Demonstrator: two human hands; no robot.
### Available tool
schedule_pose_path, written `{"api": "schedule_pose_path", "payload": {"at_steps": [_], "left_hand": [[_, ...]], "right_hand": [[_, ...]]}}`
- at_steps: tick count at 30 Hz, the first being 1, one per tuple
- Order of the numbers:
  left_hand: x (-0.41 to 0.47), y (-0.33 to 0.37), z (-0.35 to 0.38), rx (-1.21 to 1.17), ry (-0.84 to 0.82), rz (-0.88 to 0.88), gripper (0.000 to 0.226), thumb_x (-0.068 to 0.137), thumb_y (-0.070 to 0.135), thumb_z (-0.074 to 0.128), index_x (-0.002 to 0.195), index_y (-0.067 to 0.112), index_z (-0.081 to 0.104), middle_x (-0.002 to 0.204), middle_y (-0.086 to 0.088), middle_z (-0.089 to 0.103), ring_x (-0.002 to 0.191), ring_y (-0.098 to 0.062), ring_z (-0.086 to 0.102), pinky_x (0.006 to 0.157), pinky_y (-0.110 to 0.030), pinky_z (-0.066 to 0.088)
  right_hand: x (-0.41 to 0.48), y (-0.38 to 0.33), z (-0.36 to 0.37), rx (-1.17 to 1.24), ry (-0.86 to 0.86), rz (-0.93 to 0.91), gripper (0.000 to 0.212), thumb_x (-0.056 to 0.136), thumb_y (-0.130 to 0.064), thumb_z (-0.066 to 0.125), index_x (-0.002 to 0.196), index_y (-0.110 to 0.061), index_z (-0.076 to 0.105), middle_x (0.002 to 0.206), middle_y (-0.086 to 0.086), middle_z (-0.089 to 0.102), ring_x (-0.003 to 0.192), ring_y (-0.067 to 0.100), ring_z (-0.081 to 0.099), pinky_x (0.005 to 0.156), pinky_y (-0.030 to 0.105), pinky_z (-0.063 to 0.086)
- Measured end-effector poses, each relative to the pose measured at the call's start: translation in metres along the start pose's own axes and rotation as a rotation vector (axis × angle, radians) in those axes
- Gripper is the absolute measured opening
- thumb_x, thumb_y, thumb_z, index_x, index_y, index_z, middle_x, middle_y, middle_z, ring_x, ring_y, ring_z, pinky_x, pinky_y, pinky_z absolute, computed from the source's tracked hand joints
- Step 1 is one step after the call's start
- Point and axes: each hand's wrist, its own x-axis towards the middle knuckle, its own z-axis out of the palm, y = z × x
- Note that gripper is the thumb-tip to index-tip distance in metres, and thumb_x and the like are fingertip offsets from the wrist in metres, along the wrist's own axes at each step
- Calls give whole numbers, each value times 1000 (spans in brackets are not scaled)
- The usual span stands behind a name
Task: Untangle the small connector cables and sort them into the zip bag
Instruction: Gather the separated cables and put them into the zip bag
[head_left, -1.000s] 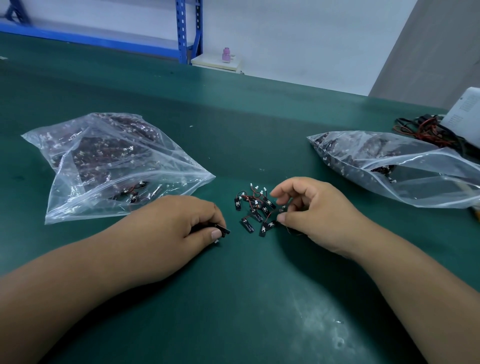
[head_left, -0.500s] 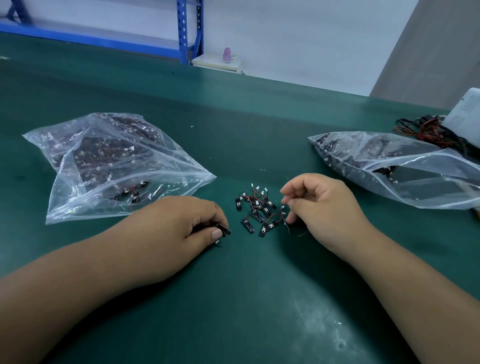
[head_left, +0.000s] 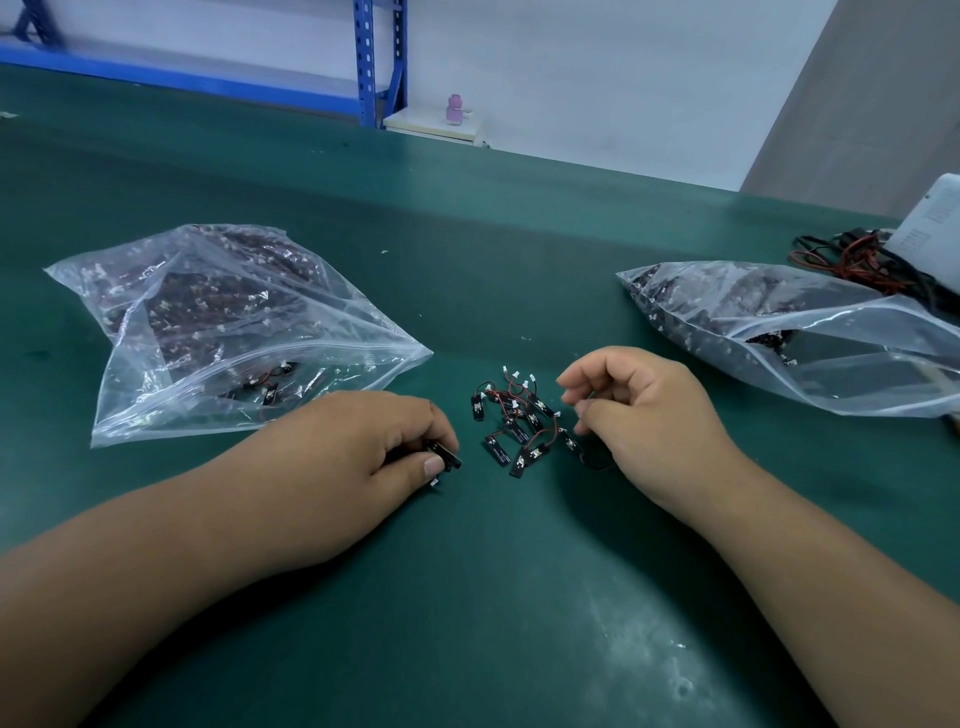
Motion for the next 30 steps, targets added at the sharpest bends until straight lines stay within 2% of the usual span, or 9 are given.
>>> {"api": "schedule_pose_path", "payload": {"at_steps": [4, 8, 13, 17, 30], "left_hand": [[0, 1, 0, 1, -8, -6, 15, 90, 41, 53, 103, 45, 58, 98, 37, 60, 94, 11, 56, 80, -20, 49], [1, 2, -1, -8, -8, -18, 18, 88, 43, 52, 106, 48, 55, 98, 39, 60, 92, 13, 56, 79, -19, 49], [0, 3, -1, 1, -6, -24, 18, 88, 44, 52, 104, 46, 57, 97, 34, 61, 90, 8, 57, 77, -23, 50], [-1, 3, -1, 3, -7, -28, 18, 87, 45, 53, 104, 46, 58, 96, 31, 62, 89, 5, 58, 76, -25, 50], [-2, 3, -1, -7, -6, -26, 16, 88, 41, 56, 103, 46, 59, 94, 29, 62, 88, 5, 58, 76, -26, 50]], "right_hand": [[-1, -2, 0, 34, 2, 0, 42, 81, 16, 55, 78, -23, 70, 76, -3, 69, 56, 9, 64, 61, 20, 52], [-1, 0, 1, 41, 28, 6, 42, 81, 14, 56, 76, -25, 70, 73, -7, 70, 61, 10, 63, 63, 23, 52], [-1, 0, 2, 20, 42, -8, 39, 81, 12, 59, 77, -25, 71, 74, -10, 71, 67, 4, 61, 67, 16, 52], [-1, 0, 1, 24, 35, -4, 41, 82, 13, 57, 77, -26, 71, 78, -6, 72, 70, 7, 62, 72, 24, 54], [-1, 0, 2, 36, 22, 0, 41, 81, 14, 57, 78, -25, 71, 78, -4, 72, 67, 5, 61, 68, 19, 51]]}}
